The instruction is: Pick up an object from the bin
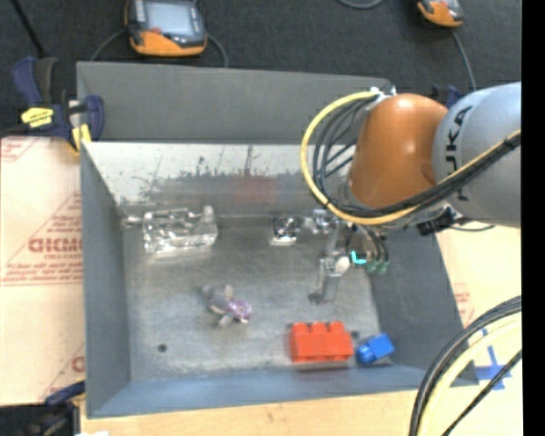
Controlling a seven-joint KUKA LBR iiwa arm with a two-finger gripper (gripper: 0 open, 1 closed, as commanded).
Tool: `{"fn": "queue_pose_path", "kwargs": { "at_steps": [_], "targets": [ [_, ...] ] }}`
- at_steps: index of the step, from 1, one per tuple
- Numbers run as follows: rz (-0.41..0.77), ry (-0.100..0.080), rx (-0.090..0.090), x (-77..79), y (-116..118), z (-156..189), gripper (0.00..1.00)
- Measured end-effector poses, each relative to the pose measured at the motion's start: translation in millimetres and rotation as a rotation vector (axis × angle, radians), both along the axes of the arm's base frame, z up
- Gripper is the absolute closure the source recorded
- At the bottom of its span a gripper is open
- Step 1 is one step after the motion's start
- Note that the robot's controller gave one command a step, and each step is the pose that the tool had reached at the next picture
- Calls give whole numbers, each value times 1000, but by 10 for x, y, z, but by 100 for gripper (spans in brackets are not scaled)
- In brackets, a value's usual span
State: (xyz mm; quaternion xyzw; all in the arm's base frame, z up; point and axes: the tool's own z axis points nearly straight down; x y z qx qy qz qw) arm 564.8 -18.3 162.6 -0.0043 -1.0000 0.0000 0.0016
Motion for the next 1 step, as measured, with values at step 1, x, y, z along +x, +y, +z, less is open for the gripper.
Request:
{"fn": "queue_pose_path", "kwargs": {
  "at_steps": [1],
  "targets": [
    [-21, 4, 2, -441, 440, -909, 0]
  ]
}}
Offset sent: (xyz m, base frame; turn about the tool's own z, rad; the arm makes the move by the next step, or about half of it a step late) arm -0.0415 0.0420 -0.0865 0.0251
